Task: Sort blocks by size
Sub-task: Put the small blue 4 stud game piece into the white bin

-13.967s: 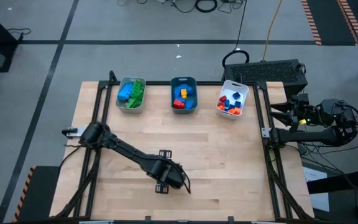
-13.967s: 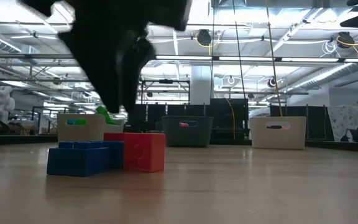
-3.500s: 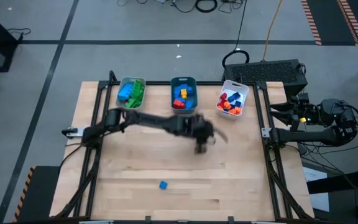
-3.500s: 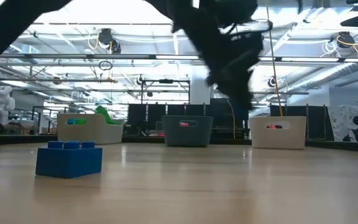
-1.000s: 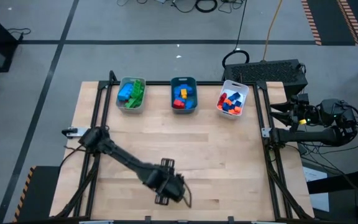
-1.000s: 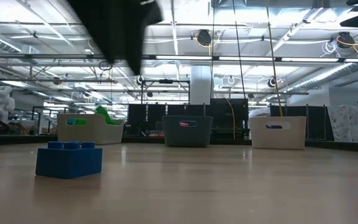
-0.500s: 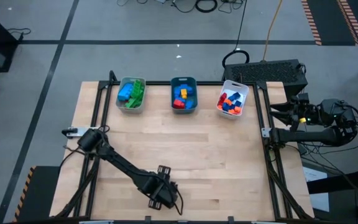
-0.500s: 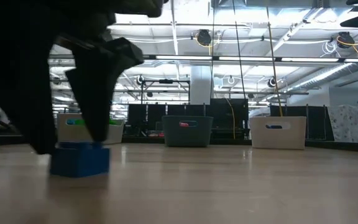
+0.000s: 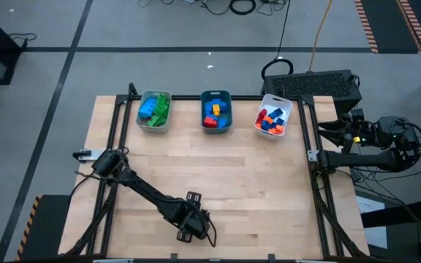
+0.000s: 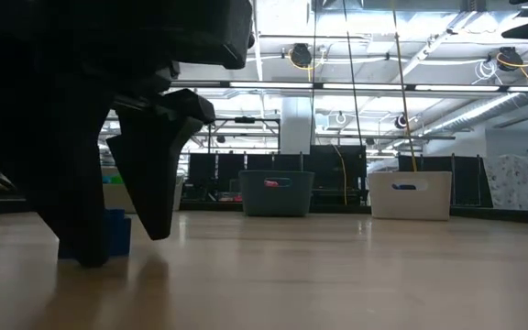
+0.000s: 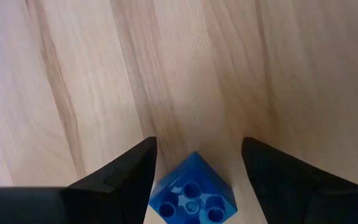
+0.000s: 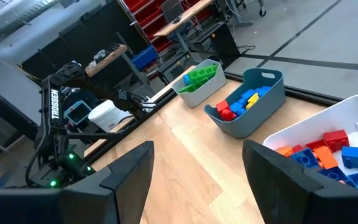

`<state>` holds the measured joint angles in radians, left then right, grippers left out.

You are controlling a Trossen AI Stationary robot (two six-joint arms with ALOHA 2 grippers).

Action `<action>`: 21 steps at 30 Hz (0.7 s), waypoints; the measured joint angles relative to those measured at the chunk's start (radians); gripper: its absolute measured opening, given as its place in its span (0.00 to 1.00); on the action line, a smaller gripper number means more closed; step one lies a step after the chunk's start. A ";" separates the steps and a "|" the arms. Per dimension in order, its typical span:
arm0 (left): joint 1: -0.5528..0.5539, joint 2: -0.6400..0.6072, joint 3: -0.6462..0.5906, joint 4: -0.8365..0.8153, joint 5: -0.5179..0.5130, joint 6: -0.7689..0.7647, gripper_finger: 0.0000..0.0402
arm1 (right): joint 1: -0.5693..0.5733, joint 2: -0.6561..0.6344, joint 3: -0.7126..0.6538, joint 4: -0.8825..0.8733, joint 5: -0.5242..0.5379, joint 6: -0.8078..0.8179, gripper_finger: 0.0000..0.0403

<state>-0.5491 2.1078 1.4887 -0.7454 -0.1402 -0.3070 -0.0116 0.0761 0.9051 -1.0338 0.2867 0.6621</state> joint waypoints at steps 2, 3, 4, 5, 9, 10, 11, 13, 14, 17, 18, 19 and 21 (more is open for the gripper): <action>0.000 0.000 -0.003 0.009 0.009 0.007 0.60 | 0.000 0.000 0.000 0.006 0.000 0.000 0.59; 0.000 0.000 -0.006 0.014 0.009 0.005 0.60 | 0.000 0.000 0.000 0.006 0.000 0.000 0.59; 0.000 0.000 -0.006 0.015 0.009 -0.001 0.60 | 0.000 0.000 0.000 0.006 0.000 0.000 0.59; 0.000 0.000 -0.006 0.012 0.009 -0.020 0.60 | 0.000 0.000 0.000 0.006 0.000 0.000 0.59; -0.008 0.000 -0.005 -0.035 -0.031 -0.188 0.60 | 0.000 0.000 0.000 0.006 0.000 -0.019 0.59; -0.008 0.000 -0.005 -0.043 -0.037 -0.230 0.60 | 0.000 0.000 0.000 0.006 0.000 -0.028 0.59; -0.004 -0.005 -0.006 -0.045 -0.034 -0.275 0.60 | 0.000 0.000 0.000 0.006 0.000 -0.036 0.59; 0.002 -0.007 -0.008 -0.039 -0.025 -0.347 0.60 | 0.000 0.000 0.000 0.009 0.000 -0.049 0.59; 0.003 -0.007 -0.008 -0.036 -0.023 -0.372 0.60 | 0.000 0.000 0.000 0.012 0.000 -0.051 0.59; 0.000 -0.007 -0.008 -0.043 -0.020 -0.443 0.60 | 0.000 0.000 0.000 0.013 0.000 -0.052 0.59; -0.004 -0.007 -0.008 -0.050 -0.020 -0.465 0.60 | 0.000 0.000 0.000 0.013 0.000 -0.053 0.59; -0.009 -0.007 -0.008 -0.061 -0.023 -0.488 0.60 | 0.000 0.000 0.000 0.013 0.000 -0.053 0.59; -0.011 -0.008 -0.006 -0.087 -0.030 -0.547 0.60 | 0.000 0.000 0.000 0.013 0.000 -0.053 0.59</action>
<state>-0.5606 2.1002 1.4823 -0.8329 -0.1705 -0.8543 -0.0116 0.0761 0.9051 -1.0210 0.2867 0.6090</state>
